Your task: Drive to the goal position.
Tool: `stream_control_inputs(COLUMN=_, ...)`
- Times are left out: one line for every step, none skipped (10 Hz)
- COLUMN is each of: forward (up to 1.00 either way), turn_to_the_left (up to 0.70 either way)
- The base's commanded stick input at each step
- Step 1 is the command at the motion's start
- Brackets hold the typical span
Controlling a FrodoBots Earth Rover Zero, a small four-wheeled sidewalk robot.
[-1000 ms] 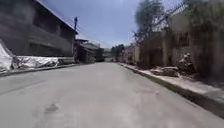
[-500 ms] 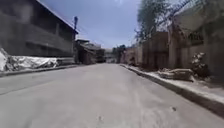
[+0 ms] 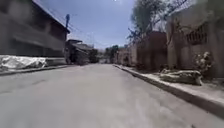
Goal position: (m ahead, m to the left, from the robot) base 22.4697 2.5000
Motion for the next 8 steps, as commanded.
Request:
stream_control_inputs(forward=1.0, turn_to_the_left=0.03)
stream_control_inputs(forward=1.0, turn_to_the_left=0.03)
stream_control_inputs(forward=1.0, turn_to_the_left=0.03)
stream_control_inputs(forward=1.0, turn_to_the_left=-0.03)
stream_control_inputs(forward=1.0, turn_to_the_left=-0.23)
stream_control_inputs(forward=1.0, turn_to_the_left=-0.24)
stream_control_inputs(forward=1.0, turn_to_the_left=0.03)
stream_control_inputs(forward=1.0, turn_to_the_left=0.03)
